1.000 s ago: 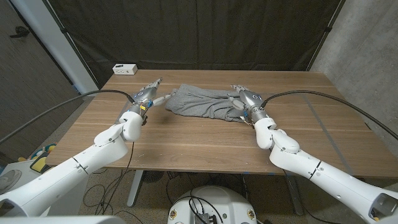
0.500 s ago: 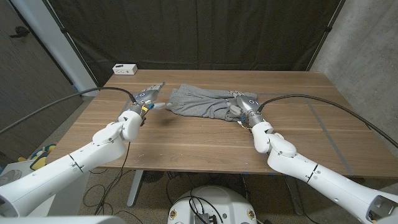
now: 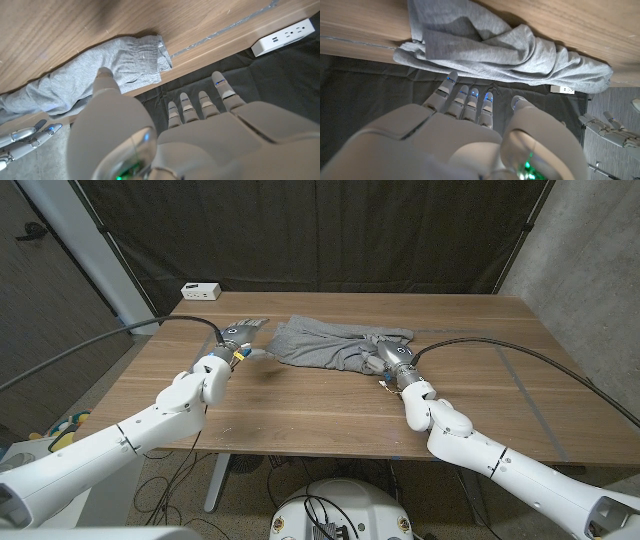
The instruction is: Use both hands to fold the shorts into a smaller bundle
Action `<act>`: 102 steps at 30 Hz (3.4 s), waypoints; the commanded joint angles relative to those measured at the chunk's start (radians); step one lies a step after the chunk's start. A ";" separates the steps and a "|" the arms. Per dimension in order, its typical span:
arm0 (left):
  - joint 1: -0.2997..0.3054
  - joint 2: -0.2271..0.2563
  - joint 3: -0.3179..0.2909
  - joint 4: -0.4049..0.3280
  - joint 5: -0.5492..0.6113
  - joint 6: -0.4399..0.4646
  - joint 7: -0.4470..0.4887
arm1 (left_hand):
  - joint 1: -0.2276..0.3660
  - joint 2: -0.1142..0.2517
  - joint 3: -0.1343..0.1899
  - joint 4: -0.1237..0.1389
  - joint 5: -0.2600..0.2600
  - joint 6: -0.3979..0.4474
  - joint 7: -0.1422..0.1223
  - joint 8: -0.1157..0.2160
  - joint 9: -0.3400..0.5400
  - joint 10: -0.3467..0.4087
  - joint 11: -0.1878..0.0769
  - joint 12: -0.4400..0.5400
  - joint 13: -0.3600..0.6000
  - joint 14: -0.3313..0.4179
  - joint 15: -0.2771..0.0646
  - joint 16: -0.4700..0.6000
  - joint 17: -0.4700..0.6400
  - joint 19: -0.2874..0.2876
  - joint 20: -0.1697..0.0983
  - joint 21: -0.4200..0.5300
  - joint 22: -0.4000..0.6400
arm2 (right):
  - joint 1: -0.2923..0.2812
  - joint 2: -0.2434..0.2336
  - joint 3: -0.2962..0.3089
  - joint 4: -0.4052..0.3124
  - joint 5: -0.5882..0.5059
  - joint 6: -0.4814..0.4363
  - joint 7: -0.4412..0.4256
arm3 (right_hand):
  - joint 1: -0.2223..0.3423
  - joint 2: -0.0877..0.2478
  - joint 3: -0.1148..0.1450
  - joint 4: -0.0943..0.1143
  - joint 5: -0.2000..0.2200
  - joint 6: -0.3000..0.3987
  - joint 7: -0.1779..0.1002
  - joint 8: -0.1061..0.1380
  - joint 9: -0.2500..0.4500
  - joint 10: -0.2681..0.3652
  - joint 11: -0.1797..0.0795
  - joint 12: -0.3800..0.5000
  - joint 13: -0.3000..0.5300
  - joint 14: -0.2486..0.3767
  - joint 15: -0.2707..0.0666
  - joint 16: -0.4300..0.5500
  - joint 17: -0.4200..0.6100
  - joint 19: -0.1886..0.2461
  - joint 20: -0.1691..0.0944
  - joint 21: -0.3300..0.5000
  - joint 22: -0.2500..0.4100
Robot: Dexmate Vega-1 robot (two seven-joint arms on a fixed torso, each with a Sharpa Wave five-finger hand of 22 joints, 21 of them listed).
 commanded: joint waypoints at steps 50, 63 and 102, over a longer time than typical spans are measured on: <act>-0.190 -0.184 0.204 0.246 0.565 -0.077 -0.276 | 0.348 0.043 -0.074 -0.009 0.060 0.485 -0.041 0.038 0.013 0.336 -0.098 0.026 0.013 0.169 -0.130 0.006 -0.002 0.117 -0.057 -0.037 0.006 | 0.005 0.015 -0.038 0.049 0.034 -0.002 0.012 | 0.010 -0.005 0.078 -0.012 -0.013 0.142 0.005 0.017 -0.002 0.133 0.013 0.020 0.001 0.113 -0.058 0.017 -0.017 0.049 -0.020 -0.002 0.001; -0.179 -0.212 0.238 0.322 0.719 -0.041 -0.149 | 0.407 0.108 -0.074 -0.001 0.018 0.585 -0.041 0.039 0.013 0.447 -0.100 0.026 0.016 0.248 -0.198 0.015 0.001 0.158 -0.098 -0.039 0.007 | 0.010 0.017 -0.041 0.046 0.034 -0.012 0.024 | 0.009 -0.007 0.085 -0.013 -0.015 0.148 0.006 0.014 -0.002 0.137 0.013 0.017 0.001 0.116 -0.058 0.014 -0.017 0.050 -0.018 -0.004 0.001; -0.306 -0.247 0.360 0.501 0.933 -0.049 0.192 | 0.704 0.173 0.053 -0.042 -0.231 1.239 -0.024 0.222 0.041 0.968 -0.085 0.184 0.216 0.654 -0.251 0.098 0.067 0.271 -0.211 0.018 0.023 | 0.021 0.004 -0.043 0.074 0.047 0.019 0.042 | 0.005 -0.009 0.109 -0.014 -0.021 0.204 0.004 0.016 -0.002 0.178 0.004 0.017 0.001 0.141 -0.066 0.012 -0.017 0.059 -0.023 -0.007 0.001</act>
